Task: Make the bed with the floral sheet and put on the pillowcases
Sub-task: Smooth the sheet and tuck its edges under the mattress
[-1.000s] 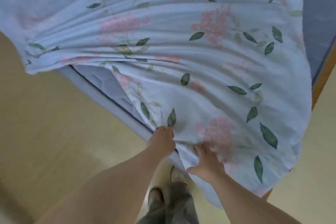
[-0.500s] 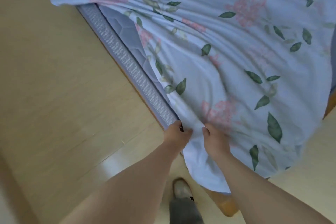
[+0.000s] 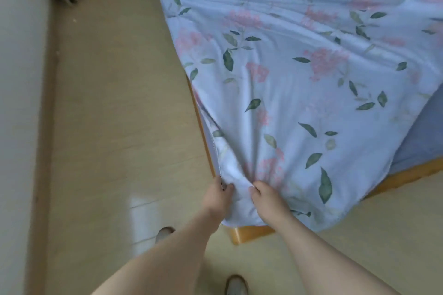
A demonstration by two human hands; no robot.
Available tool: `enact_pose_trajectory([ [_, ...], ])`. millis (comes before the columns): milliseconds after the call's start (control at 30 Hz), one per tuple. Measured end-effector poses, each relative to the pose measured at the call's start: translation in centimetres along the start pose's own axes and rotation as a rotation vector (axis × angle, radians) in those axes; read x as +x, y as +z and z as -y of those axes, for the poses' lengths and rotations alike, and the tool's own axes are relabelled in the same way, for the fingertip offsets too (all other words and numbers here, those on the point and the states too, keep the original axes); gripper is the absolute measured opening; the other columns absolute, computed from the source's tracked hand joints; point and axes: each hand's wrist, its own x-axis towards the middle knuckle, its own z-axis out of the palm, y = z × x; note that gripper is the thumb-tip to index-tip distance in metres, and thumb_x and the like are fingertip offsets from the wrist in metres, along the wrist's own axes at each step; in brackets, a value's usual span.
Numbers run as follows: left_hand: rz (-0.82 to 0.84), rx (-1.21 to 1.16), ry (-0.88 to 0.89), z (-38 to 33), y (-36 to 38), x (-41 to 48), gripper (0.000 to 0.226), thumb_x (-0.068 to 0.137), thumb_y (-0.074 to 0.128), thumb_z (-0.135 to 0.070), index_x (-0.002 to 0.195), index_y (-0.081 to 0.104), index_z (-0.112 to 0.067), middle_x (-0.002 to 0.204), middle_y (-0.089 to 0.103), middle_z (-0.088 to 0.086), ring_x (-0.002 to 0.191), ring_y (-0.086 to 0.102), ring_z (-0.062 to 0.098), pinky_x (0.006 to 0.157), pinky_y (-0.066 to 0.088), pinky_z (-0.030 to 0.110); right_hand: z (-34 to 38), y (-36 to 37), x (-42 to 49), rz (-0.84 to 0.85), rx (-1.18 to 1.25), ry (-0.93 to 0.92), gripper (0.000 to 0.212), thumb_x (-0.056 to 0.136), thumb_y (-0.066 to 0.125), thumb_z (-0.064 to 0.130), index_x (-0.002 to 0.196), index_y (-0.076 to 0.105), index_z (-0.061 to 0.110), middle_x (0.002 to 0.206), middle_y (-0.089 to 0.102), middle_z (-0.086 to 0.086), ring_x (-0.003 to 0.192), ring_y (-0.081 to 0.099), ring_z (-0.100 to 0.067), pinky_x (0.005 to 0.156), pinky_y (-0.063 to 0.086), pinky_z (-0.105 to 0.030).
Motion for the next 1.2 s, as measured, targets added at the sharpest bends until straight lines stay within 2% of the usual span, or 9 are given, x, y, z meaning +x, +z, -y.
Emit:
enact_pose_trajectory([
  [167,0.004,-0.051,-0.059,3.1,3.2,-6.5,0.028,0.098,0.042,-0.019,0.071,0.032,-0.019,0.077,0.044,0.0,0.075,0.043,0.017,0.06,0.034,0.024,-3.4,-0.3,-5.3,0.032,-0.06,-0.023,0.035,0.099,0.039,0.026,0.065,0.036,0.017,0.09,0.054,-0.012,0.089,0.053,-0.025,0.08,0.043,-0.033],
  [300,0.052,-0.066,-0.086,5.1,5.4,-9.8,0.027,0.098,0.042,-0.016,0.073,0.034,-0.018,0.074,0.041,-0.002,0.084,0.041,0.018,0.066,0.033,0.026,-5.6,-0.6,-7.9,0.084,-0.165,-0.013,0.022,0.098,0.04,0.027,0.078,0.044,0.019,0.112,0.062,-0.016,0.106,0.057,-0.028,0.084,0.042,-0.031],
  [467,0.065,0.1,-0.03,6.9,6.3,-14.1,0.027,0.098,0.04,-0.017,0.072,0.032,-0.018,0.073,0.041,-0.004,0.085,0.042,0.018,0.071,0.032,0.025,-8.2,0.2,-12.4,0.051,-0.259,0.022,0.03,0.098,0.037,0.032,0.072,0.041,0.019,0.118,0.062,-0.012,0.11,0.057,-0.029,0.085,0.042,-0.031],
  [567,0.006,0.2,-0.045,6.4,5.9,-14.5,0.012,0.098,0.038,-0.016,0.101,0.048,-0.009,0.102,0.058,0.009,0.103,0.054,0.029,0.086,0.04,0.032,-8.6,0.1,-13.5,0.042,-0.321,0.031,0.019,0.098,0.034,0.028,0.092,0.051,0.023,0.124,0.06,-0.008,0.115,0.054,-0.029,0.091,0.04,-0.032],
  [700,-0.131,0.35,-0.135,5.5,5.2,-15.5,0.035,0.092,0.037,-0.01,0.126,0.037,-0.008,0.134,0.041,0.015,0.121,0.046,0.035,0.099,0.041,0.039,-10.0,-0.9,-15.6,0.106,-0.262,0.071,0.024,0.096,0.038,0.031,0.113,0.052,0.023,0.129,0.056,-0.001,0.119,0.052,-0.024,0.097,0.04,-0.033],
  [833,-0.097,0.472,-0.027,2.0,6.6,-16.5,0.037,0.091,0.04,-0.009,0.127,0.043,-0.009,0.131,0.041,0.014,0.114,0.053,0.034,0.09,0.048,0.034,-11.4,-4.7,-17.2,0.023,-0.204,0.11,0.012,0.095,0.041,0.031,0.099,0.047,0.021,0.116,0.057,-0.004,0.116,0.053,-0.027,0.09,0.043,-0.033],
  [1000,-0.012,0.657,0.184,-6.0,12.4,-18.3,0.031,0.091,0.038,-0.01,0.12,0.05,-0.013,0.127,0.047,0.008,0.098,0.053,0.026,0.075,0.041,0.027,-13.2,-12.8,-19.1,-0.11,-0.051,0.145,0.026,0.094,0.043,0.028,0.113,0.056,0.016,0.123,0.055,-0.006,0.112,0.056,-0.027,0.089,0.045,-0.031],
  [1133,0.05,0.684,0.322,-14.3,20.1,-20.1,0.029,0.09,0.035,-0.012,0.112,0.055,-0.013,0.121,0.057,0.008,0.097,0.059,0.027,0.077,0.047,0.03,-17.0,-21.6,-20.5,-0.217,0.048,0.116,0.018,0.093,0.046,0.029,0.099,0.055,0.015,0.115,0.056,-0.007,0.104,0.057,-0.025,0.088,0.047,-0.03],
  [1200,0.05,0.69,0.388,-18.5,24.3,-21.7,0.028,0.091,0.036,-0.015,0.111,0.056,-0.015,0.117,0.06,0.005,0.093,0.058,0.025,0.073,0.045,0.028,-19.2,-26.6,-21.2,-0.278,0.075,0.117,0.026,0.095,0.046,0.028,0.111,0.057,0.012,0.122,0.055,-0.008,0.11,0.056,-0.026,0.086,0.045,-0.028],
])
